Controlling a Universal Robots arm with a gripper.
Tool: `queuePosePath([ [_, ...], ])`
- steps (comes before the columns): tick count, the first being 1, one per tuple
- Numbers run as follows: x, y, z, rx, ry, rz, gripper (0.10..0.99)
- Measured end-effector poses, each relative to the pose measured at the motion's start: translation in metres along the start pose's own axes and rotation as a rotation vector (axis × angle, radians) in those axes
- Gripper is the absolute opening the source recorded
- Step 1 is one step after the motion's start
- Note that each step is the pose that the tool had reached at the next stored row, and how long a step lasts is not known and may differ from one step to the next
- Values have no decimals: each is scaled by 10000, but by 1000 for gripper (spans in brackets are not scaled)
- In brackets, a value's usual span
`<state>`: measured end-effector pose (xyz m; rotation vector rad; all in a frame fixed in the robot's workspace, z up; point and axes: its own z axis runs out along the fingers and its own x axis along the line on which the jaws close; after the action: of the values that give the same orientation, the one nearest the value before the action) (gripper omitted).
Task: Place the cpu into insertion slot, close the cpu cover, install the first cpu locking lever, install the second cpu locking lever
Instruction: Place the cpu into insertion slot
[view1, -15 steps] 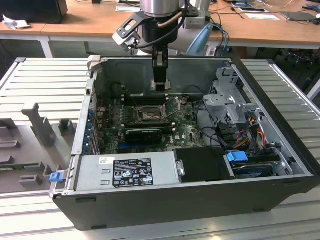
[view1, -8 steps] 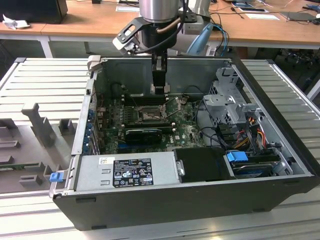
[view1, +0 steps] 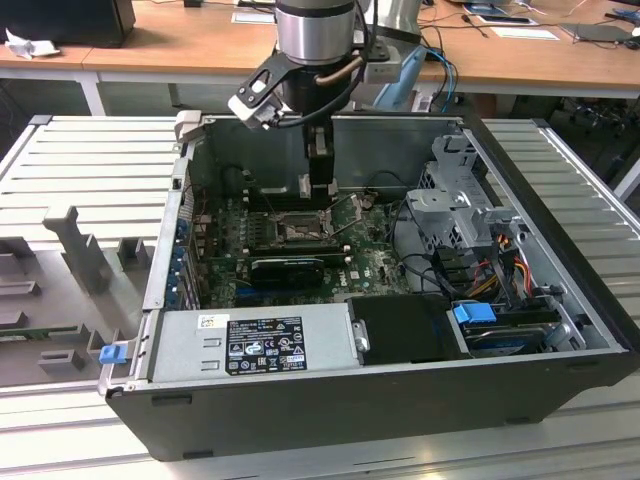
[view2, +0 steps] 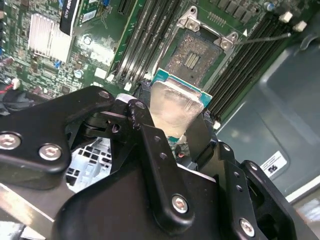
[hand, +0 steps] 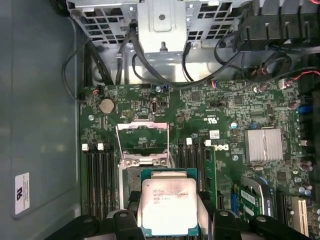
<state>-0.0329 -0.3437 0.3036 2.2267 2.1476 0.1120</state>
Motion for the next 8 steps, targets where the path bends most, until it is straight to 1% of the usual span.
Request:
queuePosePath([
  [2, -2, -40, 37, 1, 3, -34, 525],
  [3, -3, -47, 54, 2, 3, -34, 525],
  [4, -4, -56, 87, 2, 2, -34, 525],
  [5, -4, -60, 123, 21, 1, -36, 525],
  [6, -5, -63, 155, 69, -2, -33, 525],
  [8, -6, -69, 220, 97, -3, -31, 525],
])
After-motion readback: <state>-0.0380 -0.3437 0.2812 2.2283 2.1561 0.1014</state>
